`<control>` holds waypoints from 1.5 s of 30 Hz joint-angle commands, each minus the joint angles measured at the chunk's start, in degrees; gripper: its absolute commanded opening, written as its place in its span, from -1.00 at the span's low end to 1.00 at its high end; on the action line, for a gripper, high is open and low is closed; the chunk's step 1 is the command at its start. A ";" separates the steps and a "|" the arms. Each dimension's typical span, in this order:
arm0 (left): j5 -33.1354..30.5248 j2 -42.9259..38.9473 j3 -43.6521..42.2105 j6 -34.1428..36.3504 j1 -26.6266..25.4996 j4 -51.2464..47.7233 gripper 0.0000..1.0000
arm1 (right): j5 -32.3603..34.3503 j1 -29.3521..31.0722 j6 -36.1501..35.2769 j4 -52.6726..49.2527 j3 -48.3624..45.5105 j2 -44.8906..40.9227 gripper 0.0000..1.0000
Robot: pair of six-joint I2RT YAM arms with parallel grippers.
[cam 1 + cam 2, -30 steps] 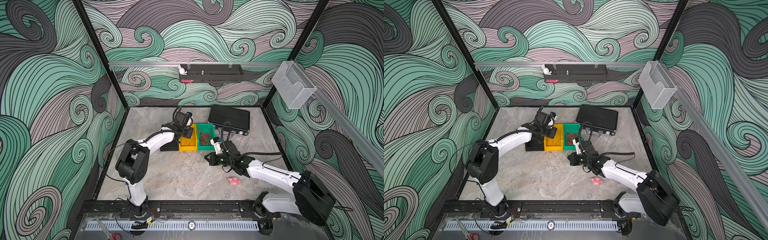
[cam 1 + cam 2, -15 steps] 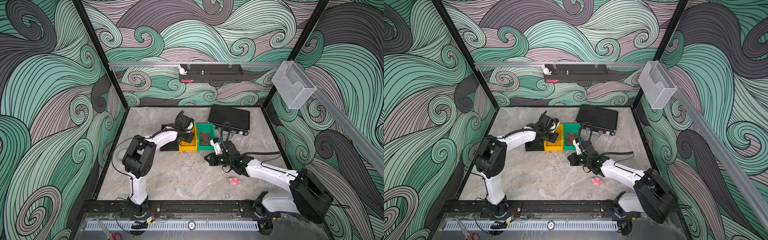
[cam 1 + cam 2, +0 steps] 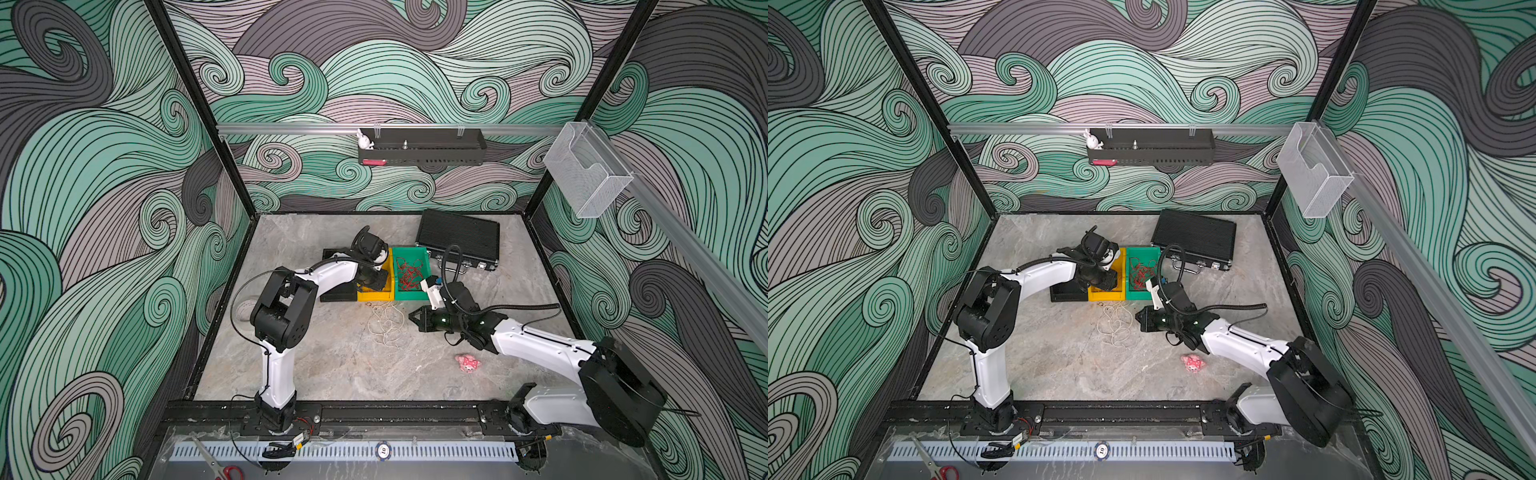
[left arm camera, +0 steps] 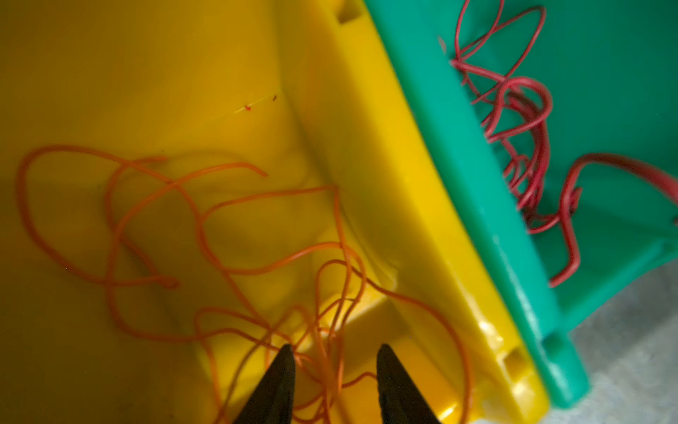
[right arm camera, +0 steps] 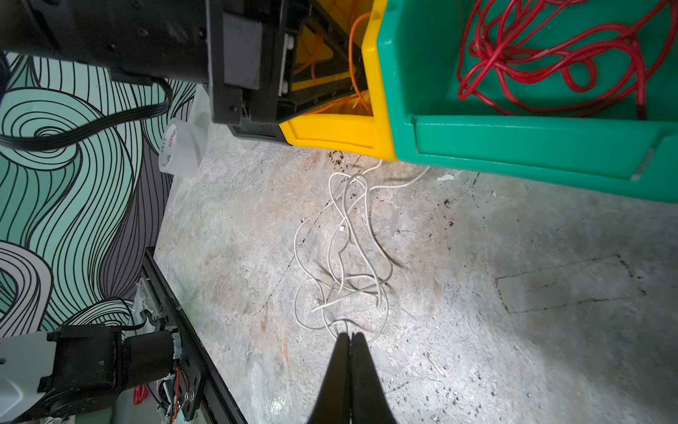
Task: Untangle the cables
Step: 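Lower the orange wire into the yellow bin and open the left gripper, then move the left gripper back down over the white cable tangle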
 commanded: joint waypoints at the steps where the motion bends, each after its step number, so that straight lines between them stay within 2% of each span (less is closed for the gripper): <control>1: -0.37 -2.46 2.17 -0.21 -0.01 -2.49 0.01 | -0.33 -0.32 -0.02 0.25 -0.84 -0.79 -0.87; 5: -0.99 -4.98 2.48 -0.52 -0.10 -3.17 0.11 | -0.06 -0.32 -0.15 -0.40 -0.86 -1.70 -0.87; 9: -1.33 -8.54 2.36 -1.35 -0.38 -3.03 0.30 | 0.26 -0.31 -0.24 -1.23 -0.89 -2.93 -0.87; 18: -2.05 -18.05 -0.54 -2.74 -0.63 -2.91 0.35 | -0.05 -0.32 -0.33 -2.75 -1.13 -5.75 -0.85; 25: 0.24 -28.88 -9.58 -4.79 -0.81 -0.39 0.41 | -1.30 0.37 -0.59 -2.99 -0.21 -4.68 -0.59; 30: 1.36 -37.39 -18.37 -8.16 -0.98 0.67 0.42 | -0.70 2.25 -0.68 -2.85 1.17 -2.50 -0.22; 36: 2.44 -45.72 -28.04 -12.65 -1.25 2.85 0.48 | 1.20 4.90 -0.39 -3.48 4.53 2.69 0.04; 39: 2.61 -48.25 -32.68 -15.05 -1.38 4.16 0.52 | 2.76 5.43 -0.15 -5.00 6.69 5.59 0.13; 45: 3.82 -51.54 -39.60 -18.92 -1.60 7.74 0.58 | 5.37 6.92 -1.73 -6.85 11.42 11.97 0.17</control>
